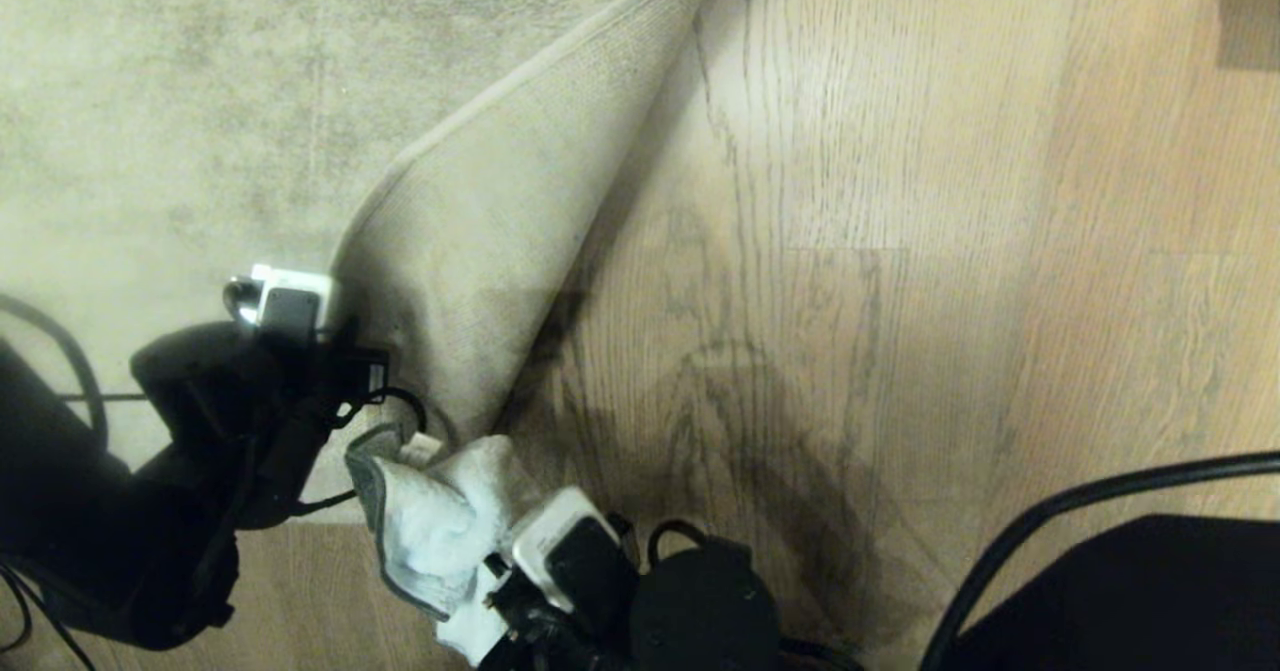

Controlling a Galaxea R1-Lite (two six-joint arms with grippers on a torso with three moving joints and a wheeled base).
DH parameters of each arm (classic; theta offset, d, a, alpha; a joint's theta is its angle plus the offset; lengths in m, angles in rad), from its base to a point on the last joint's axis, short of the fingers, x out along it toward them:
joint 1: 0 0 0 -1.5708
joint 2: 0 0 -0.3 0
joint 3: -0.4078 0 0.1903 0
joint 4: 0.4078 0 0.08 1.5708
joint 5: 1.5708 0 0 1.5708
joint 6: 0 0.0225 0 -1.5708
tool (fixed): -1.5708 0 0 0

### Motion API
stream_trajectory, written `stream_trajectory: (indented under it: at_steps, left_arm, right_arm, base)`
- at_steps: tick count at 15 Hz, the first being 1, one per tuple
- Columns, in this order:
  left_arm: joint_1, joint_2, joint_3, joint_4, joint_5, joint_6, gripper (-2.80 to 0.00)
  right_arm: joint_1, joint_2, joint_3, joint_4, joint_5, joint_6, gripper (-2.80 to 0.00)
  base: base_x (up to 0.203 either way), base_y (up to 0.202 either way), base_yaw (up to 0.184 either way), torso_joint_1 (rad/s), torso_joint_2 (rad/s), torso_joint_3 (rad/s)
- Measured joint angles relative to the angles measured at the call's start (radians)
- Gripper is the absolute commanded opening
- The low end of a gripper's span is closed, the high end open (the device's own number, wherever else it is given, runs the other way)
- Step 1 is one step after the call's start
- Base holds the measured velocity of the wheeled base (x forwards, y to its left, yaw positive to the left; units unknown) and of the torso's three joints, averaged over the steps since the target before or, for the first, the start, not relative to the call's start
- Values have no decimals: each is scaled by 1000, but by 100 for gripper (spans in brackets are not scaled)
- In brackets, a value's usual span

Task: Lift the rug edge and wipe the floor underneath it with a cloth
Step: Wipe the floor under the carpet with a rag

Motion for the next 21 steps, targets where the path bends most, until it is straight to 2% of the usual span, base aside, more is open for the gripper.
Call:
stream_trajectory:
  at_steps: [3, 10, 21]
  left_arm:
    - [0, 7, 0, 0, 16, -1, -280]
    - [-5, 13, 1, 0, 17, -1, -280]
    - [-7, 13, 1, 1, 17, -2, -280]
  right_arm:
    - [-14, 95, -60, -7, -6, 1, -280]
    - [-157, 189, -175, -20, -22, -2, -280]
    - [-354, 49, -191, -12, -25, -63, -280]
  base:
    - [0, 0, 0, 0, 0, 0]
    - [0, 0, 0, 0, 0, 0]
    - [0, 0, 0, 0, 0, 0]
